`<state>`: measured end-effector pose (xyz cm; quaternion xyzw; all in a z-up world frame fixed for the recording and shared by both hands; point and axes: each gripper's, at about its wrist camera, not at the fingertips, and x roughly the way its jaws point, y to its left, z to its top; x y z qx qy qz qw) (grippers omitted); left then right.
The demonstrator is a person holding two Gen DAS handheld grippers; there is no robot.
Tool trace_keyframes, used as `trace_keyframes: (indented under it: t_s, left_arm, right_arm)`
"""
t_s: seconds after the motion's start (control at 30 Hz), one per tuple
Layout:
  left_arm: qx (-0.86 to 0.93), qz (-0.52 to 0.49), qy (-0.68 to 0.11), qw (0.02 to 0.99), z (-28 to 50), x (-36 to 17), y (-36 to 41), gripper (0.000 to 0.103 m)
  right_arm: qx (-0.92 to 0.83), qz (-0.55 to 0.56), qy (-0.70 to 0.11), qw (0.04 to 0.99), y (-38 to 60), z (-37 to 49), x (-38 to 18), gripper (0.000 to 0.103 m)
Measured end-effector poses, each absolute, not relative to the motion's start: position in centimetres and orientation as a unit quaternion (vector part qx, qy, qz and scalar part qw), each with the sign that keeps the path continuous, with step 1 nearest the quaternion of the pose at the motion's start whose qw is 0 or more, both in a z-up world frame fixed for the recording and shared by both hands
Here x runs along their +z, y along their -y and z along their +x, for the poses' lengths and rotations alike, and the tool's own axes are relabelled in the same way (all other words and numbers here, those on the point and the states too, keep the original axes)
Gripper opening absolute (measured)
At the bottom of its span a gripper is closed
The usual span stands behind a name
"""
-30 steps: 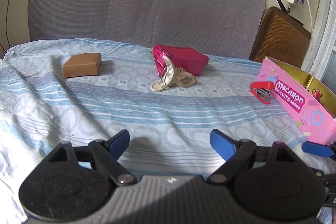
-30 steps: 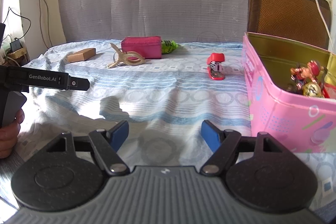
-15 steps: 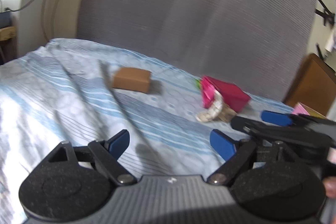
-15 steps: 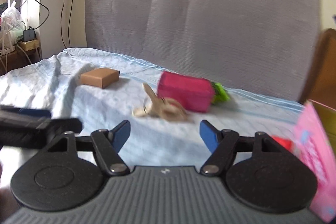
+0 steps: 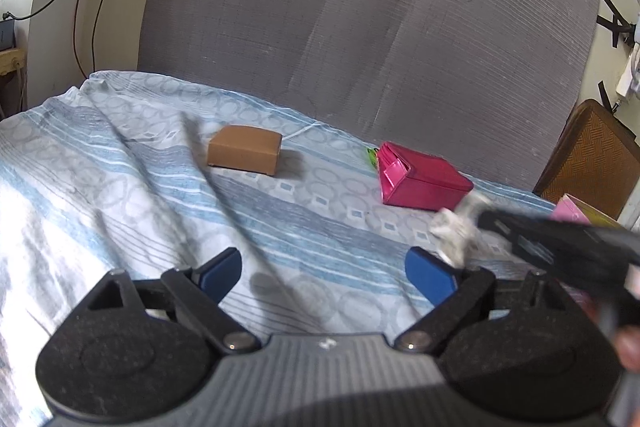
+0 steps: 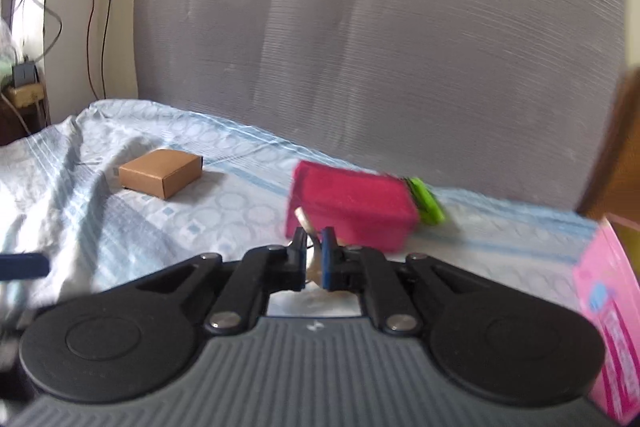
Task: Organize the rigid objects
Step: 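Move the right tool to the beige clip and close on it, then lift the beige clip with the right tool toward the left tool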
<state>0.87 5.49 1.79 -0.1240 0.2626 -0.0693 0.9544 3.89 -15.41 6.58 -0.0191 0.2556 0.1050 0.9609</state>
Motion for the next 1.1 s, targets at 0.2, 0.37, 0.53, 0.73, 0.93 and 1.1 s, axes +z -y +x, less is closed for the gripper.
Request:
trace_keyframes:
  t_s: [0.2, 0.37, 0.53, 0.73, 0.93, 1.1]
  left_arm:
    - [-0.083, -0.118, -0.261, 0.954, 0.7, 1.8, -5.2, 0.092]
    - [-0.118, -0.093, -0.249, 0.957, 0.0, 1.9, -4.0, 0.092]
    - [-0.151, -0.048, -0.237, 0.958, -0.9, 2.1, -2.2, 0.092]
    - [-0.18, -0.044, -0.277, 0.943, -0.7, 2.3, -0.3, 0.088]
    - [-0.168, -0.059, -0.29, 0.94, -1.4, 2.6, 0.0, 0.088]
    - [-0.168, -0.07, -0.306, 0.935, -2.1, 2.6, -0.9, 0.088]
  right_arm:
    - [0.091, 0.062, -0.279, 0.954, 20.5, -3.8, 5.8, 0.004]
    - [0.078, 0.082, -0.307, 0.945, 22.6, -10.1, 4.5, 0.004]
    - [0.076, 0.075, -0.311, 0.944, 23.0, -14.5, 3.9, 0.028]
    - [0.084, 0.046, -0.276, 0.956, 23.2, -13.7, 5.1, 0.04]
    - [0.118, 0.067, -0.245, 0.96, 22.6, -7.0, 7.1, 0.04]
    - [0.142, 0.069, -0.274, 0.949, 21.0, -1.7, 6.4, 0.032]
